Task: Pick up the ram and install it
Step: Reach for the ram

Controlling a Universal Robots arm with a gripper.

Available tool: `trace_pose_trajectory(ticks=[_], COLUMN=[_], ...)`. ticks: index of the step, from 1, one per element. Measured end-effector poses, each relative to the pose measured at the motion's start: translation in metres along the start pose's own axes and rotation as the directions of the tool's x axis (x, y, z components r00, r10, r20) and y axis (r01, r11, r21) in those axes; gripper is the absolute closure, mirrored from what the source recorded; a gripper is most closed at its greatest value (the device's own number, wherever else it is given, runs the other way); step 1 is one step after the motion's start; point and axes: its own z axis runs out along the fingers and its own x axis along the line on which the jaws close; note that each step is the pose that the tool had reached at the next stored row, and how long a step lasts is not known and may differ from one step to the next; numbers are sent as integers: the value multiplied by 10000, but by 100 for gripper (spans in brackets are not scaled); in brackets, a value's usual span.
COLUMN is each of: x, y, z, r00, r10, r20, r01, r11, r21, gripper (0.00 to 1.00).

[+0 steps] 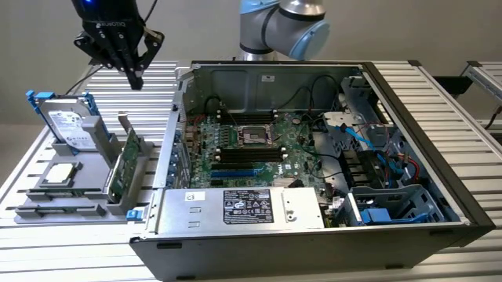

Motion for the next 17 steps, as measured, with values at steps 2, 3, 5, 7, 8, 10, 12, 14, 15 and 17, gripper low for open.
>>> trace_pose_trajectory(ticks=[2, 3, 5, 7, 8, 10, 12, 14, 15, 17], x=[92, 137, 226, 319, 365, 454, 540, 613, 645, 703], y=[-10, -15, -28, -43, -52, -72, -104, -136, -154, -195], z=[19, 33, 63, 93, 109, 135, 150, 159, 161, 162], r00=[10000, 10000, 10000, 10000, 10000, 10000, 10000, 10000, 10000, 10000], r10=[1, 0, 0, 1, 1, 0, 0, 1, 1, 2], r20=[-1, 0, 0, 0, 0, 0, -2, -3, -3, -6], r01=[-1, 0, 0, -1, -1, 0, -1, -1, -1, -2], r11=[10000, 10000, 10000, 10000, 10000, 10000, 10000, 10000, 10000, 10000], r21=[0, 0, 0, 0, 0, 0, -12, -39, -54, -89], gripper=[89, 89, 89, 89, 89, 89, 89, 89, 89, 89])
